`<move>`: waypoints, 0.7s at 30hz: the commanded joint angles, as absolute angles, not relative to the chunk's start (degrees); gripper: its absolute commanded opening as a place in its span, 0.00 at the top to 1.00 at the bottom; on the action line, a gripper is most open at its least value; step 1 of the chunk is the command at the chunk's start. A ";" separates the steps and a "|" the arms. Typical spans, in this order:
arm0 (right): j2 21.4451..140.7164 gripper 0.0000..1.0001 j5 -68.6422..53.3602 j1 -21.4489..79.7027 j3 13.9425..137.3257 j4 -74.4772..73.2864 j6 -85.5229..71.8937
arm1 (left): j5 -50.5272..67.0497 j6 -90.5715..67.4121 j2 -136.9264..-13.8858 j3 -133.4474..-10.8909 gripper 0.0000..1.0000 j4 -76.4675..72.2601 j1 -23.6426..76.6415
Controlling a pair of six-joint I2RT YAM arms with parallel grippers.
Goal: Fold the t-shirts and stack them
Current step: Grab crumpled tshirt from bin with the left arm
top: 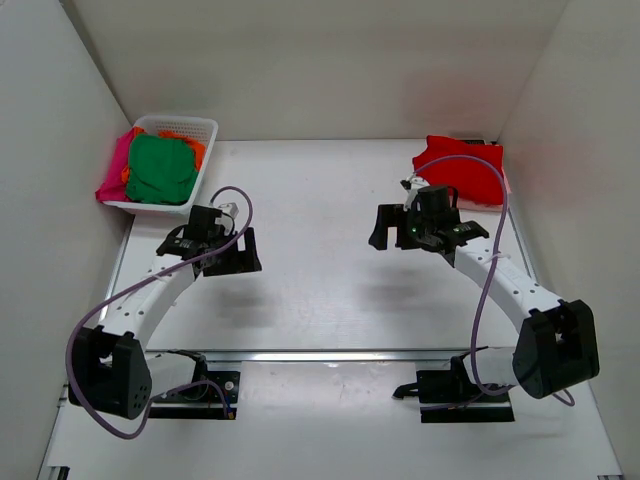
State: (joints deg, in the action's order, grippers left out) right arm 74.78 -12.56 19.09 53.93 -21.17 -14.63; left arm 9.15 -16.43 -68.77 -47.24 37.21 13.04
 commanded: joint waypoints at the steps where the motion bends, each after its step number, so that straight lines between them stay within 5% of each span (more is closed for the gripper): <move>1: 73.04 0.01 -14.23 18.64 52.65 -17.85 -15.03 | 7.30 -17.75 -66.19 -48.16 0.02 35.68 12.04; 9: 70.93 0.01 -17.05 15.21 50.97 -18.28 -14.06 | 0.09 -13.46 -68.71 -58.07 0.01 35.25 8.03; 17: 69.00 0.01 -18.98 12.75 52.47 -19.95 -10.55 | -9.68 -11.86 -107.86 -112.58 0.01 45.25 -4.12; 20: 68.56 0.01 -19.94 11.08 52.82 -20.74 -9.67 | -7.38 -13.88 -121.25 -130.13 0.40 47.57 -6.59; 21: 68.38 0.01 -20.04 10.55 53.00 -20.74 -9.41 | -8.51 -14.93 -122.25 -129.56 0.39 45.72 -6.85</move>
